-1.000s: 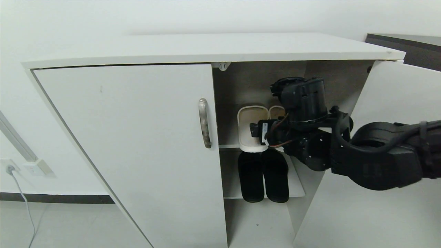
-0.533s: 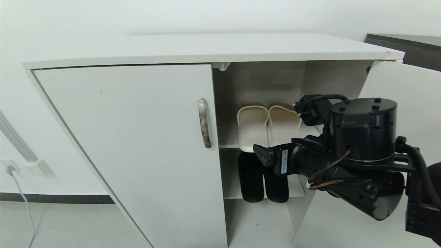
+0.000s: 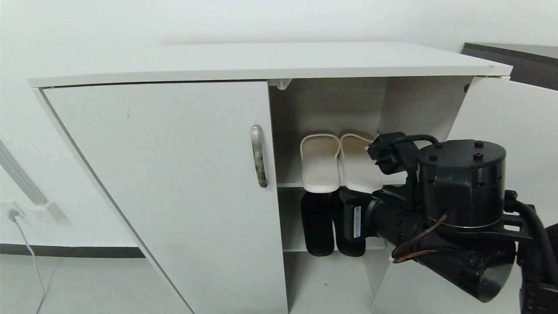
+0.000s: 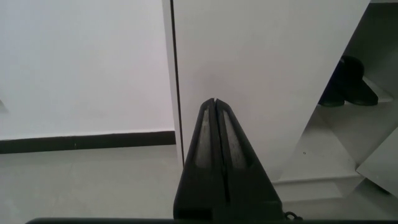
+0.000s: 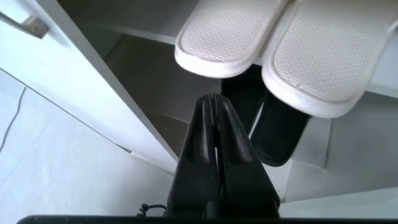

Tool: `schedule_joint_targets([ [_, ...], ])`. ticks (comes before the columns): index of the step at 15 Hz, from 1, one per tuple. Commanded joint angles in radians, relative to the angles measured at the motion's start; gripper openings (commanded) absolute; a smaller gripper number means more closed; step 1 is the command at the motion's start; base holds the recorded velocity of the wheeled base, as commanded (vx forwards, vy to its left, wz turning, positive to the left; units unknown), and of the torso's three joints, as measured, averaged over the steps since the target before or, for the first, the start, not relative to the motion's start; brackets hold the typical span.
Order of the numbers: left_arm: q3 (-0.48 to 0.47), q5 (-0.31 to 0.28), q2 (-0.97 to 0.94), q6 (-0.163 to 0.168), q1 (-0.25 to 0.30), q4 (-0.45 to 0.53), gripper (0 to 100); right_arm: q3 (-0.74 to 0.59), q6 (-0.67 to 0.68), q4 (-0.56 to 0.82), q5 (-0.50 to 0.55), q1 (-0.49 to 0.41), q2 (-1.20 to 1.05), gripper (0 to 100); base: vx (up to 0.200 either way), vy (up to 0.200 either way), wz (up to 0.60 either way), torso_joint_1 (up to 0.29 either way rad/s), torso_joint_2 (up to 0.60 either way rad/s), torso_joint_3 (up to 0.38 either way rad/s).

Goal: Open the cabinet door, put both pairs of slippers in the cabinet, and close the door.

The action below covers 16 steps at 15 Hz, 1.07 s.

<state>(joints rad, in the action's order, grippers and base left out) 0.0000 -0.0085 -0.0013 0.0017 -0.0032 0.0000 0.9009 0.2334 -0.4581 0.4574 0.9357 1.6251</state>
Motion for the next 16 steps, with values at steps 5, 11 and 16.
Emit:
schedule_joint_targets([
  [5, 0.000, -0.002, 0.001, 0.000, 0.000, 0.000, 0, -0.014, -0.002, -0.016, 0.003, 0.003, 0.010, 0, -0.040, 0.000, 0.00, 0.000, 0.00, 0.000],
  [11, 0.000, -0.001, 0.001, 0.000, 0.000, 0.000, 0, -0.023, -0.002, -0.024, 0.006, 0.008, 0.010, 0, -0.200, 0.000, 0.00, 0.002, 0.00, 0.002],
  [16, 0.000, -0.001, 0.001, 0.000, 0.000, 0.000, 0, -0.037, 0.000, -0.030, 0.000, 0.008, 0.012, 0, -0.200, 0.000, 0.00, 0.003, 0.00, 0.001],
])
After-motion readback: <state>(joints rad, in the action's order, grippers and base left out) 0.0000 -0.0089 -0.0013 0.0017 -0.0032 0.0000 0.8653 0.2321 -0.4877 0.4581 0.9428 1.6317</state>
